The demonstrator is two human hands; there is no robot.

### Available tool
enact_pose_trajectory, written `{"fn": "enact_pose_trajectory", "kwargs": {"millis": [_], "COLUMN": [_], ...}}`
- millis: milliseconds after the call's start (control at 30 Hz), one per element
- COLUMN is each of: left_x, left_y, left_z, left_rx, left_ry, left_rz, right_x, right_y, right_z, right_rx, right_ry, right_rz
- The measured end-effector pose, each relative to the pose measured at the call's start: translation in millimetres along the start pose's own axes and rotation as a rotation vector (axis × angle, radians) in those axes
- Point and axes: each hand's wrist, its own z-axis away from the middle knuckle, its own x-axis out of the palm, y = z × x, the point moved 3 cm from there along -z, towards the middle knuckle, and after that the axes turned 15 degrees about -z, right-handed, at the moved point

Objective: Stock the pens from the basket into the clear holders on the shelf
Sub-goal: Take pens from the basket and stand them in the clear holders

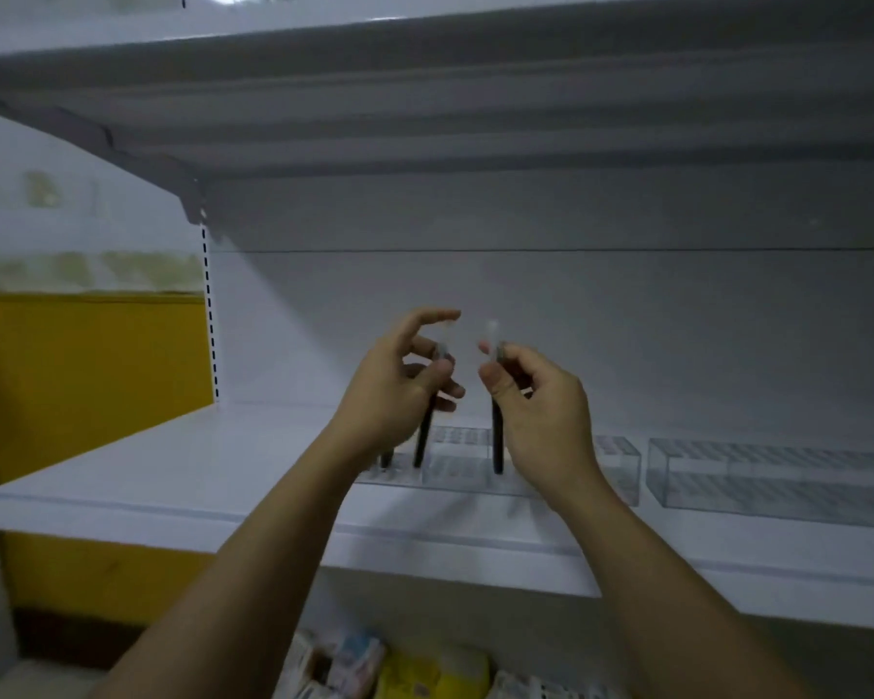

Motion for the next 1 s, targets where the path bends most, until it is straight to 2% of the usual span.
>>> {"fn": "enact_pose_trajectory", "kwargs": {"millis": [100, 267, 500, 833, 1000], "left_x": [-8.6, -19.5, -25.4, -24.3, -19.7], "left_y": [-4.8, -13.2, -35.8, -64.2, -78.4], "left_z": [-19.7, -45.3, -67.8, -78.3, -75.5], "left_rx": [0.05, 0.052, 0.069, 0.004, -0.1], "left_ry": [0.053, 0.174, 0.186, 0.103, -0.022], "left_rz": [-0.141, -0.205, -0.329, -0.337, -0.376], "right_x": [6.6, 13.7, 36.0, 54.5, 50.7], "right_y": [8.0, 18.6, 43.1, 74.7, 76.6], "right_z": [-20.4, -47.0, -70.9, -81.5, -82.7], "right_rx": [-0.031, -0.117, -0.086, -0.067, -0.068], "right_ry": [0.016, 0.059, 0.06, 0.033, 0.014], "right_rz": [-0.034, -0.03, -0.036, 0.003, 0.039]}}
